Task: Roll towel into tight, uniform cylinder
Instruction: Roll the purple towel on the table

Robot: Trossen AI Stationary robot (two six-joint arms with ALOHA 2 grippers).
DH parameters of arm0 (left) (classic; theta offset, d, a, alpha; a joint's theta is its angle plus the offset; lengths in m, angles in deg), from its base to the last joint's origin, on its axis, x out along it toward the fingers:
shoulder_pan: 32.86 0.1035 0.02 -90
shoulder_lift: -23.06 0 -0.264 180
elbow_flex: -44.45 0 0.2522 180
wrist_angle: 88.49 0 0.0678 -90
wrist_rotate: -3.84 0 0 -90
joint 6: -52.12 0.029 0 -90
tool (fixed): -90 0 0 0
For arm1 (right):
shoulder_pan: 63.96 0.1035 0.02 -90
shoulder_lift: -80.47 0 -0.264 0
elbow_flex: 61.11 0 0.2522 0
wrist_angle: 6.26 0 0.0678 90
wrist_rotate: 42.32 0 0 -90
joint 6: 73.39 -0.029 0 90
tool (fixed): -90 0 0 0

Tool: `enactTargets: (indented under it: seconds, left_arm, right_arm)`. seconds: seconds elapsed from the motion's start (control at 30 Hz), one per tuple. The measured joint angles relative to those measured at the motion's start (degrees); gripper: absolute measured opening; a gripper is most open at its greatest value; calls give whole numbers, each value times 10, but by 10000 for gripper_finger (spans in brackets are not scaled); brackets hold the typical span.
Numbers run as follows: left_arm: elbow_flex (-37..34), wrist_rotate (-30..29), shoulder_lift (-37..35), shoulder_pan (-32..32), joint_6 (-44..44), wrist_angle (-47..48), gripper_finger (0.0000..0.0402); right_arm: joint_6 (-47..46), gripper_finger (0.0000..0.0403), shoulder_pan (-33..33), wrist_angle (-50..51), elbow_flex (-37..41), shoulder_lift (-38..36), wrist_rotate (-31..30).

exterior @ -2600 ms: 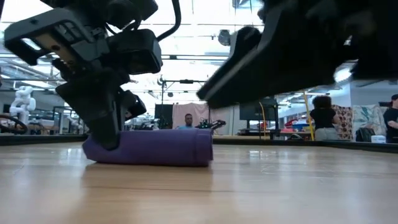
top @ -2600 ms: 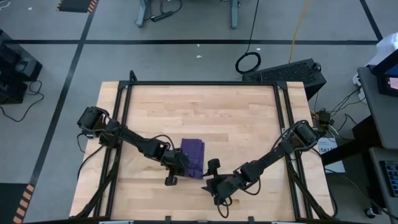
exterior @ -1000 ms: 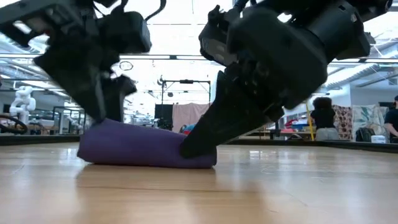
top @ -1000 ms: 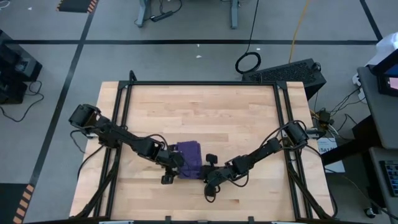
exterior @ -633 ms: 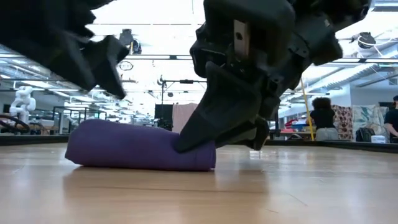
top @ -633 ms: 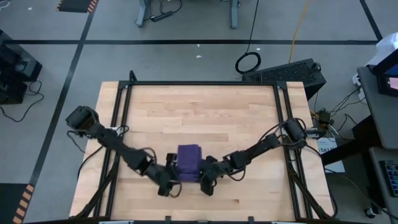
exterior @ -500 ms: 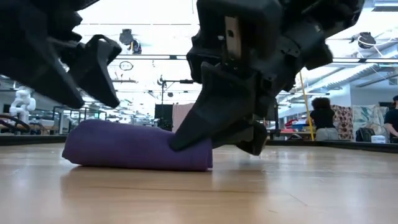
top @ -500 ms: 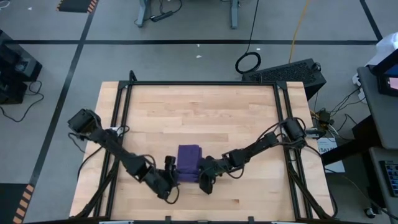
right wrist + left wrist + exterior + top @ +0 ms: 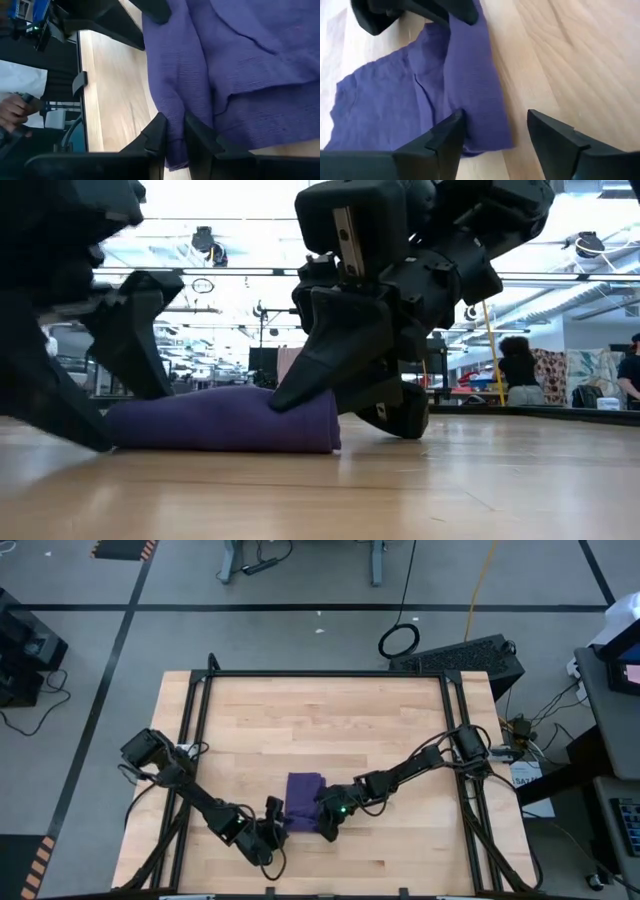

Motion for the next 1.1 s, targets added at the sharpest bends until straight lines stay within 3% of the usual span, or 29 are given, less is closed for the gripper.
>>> enactTargets:
  seconds: [0.17,0.43,0.63,0.9,1.1]
  left_arm:
    - [3,-4,22,7,-2,0,166]
    - [1,-4,5,9,-1,47,16]
    - [-1,16,-20,10,17,99,22]
    - [-1,149,-51,46,29,102,12]
    - [-1,237,-55,88,29,95,11]
  right_arm:
    - [6,50,-2,0,0,0,0]
    - [112,105,13,13,2,-26,-51]
    - [280,162,64,33,4,-54,-156]
    - [481,198,158,-10,3,-50,-358]
    - [541,201,176,-66,1,-50,-402]
